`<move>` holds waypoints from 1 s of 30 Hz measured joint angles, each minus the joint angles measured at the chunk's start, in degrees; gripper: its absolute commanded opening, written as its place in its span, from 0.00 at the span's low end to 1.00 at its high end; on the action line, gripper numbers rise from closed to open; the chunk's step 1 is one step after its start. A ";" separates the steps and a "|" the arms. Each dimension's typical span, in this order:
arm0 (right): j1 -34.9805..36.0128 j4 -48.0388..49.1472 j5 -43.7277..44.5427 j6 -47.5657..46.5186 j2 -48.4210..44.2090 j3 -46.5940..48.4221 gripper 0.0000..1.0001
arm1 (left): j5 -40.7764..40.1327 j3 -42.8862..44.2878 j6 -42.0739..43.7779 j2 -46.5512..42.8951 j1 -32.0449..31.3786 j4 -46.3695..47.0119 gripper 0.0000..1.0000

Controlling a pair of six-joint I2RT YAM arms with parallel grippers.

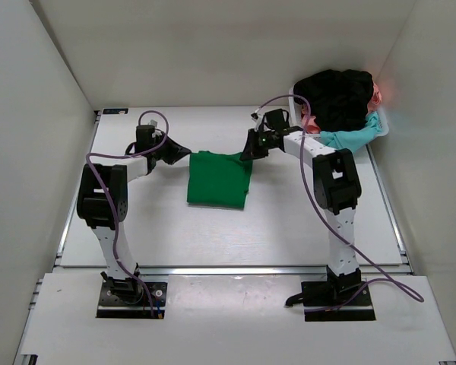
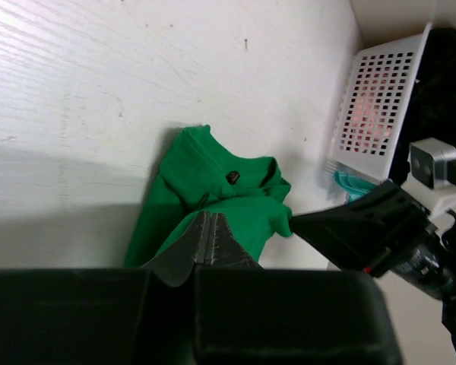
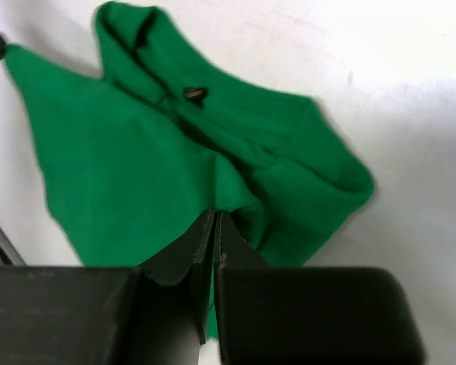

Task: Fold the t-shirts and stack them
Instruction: Smooth out wrinkles on the folded tshirt, then put the neatly folded tshirt into the corner of the board with the left arm

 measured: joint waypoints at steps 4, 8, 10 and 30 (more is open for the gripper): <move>-0.72 1.09 1.01 0.44 -7.56 -5.57 0.00 | 0.74 0.42 -0.81 -0.02 -0.13 0.33 0.00; -2.12 2.10 4.72 1.49 -13.20 -7.61 0.00 | 0.98 3.98 -0.83 0.26 -0.63 -0.02 0.30; -2.86 2.60 7.41 2.10 -14.36 -7.67 0.00 | 1.40 6.97 -1.14 0.98 -0.85 0.57 0.61; -6.32 -2.21 17.84 2.69 -13.75 -9.27 0.43 | -1.03 22.69 18.71 13.33 -10.19 -20.81 0.65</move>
